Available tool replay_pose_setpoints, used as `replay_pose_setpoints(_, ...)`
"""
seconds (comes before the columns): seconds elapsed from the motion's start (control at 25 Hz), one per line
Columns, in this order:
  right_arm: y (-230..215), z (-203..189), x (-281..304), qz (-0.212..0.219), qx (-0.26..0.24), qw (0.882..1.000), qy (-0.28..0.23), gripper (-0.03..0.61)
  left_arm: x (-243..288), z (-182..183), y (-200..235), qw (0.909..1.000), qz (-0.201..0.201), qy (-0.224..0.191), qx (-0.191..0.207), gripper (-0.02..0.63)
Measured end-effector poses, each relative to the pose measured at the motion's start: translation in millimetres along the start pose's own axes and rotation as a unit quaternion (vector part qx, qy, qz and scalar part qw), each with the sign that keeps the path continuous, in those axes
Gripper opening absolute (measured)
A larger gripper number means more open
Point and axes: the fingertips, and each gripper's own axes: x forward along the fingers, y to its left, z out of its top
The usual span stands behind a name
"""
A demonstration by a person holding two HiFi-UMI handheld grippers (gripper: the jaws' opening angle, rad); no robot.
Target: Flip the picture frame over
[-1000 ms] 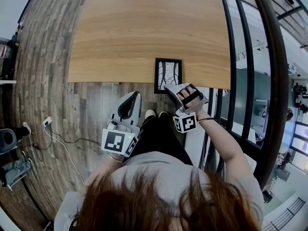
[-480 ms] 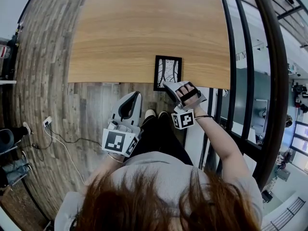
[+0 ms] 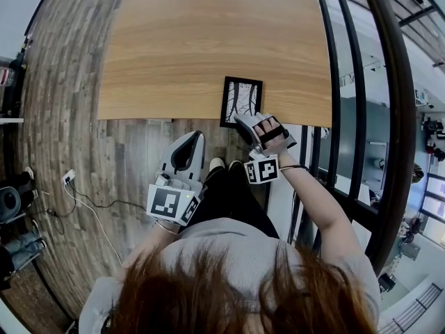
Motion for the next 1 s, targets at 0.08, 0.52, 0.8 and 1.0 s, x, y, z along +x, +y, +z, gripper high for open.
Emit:
replay_pose_setpoints(0.08, -2, 0, 0, 0.003, 0.019, 1.0, -0.005, 0.131, 0, -1, -1, 1.0, -0.001, 0.0, 0.001, 0.006)
replay_pose_setpoints(0.52, 2, 1, -5, 0.03, 0.04, 0.999, -0.019, 0.239, -2, -5, 0, 1.0, -0.002, 0.004, -0.002, 0.006)
replay_pose_setpoints(0.8, -12, 7, -21, -0.004, 0.061, 0.998, -0.022, 0.241, -1, -4, -1, 1.0, -0.002, 0.003, 0.003, 0.006)
replay_pose_setpoints(1.0, -18, 7, -34, -0.009, 0.061, 0.998, -0.001, 0.241, -1, -2, -1, 1.0, -0.002, 0.001, 0.005, 0.006)
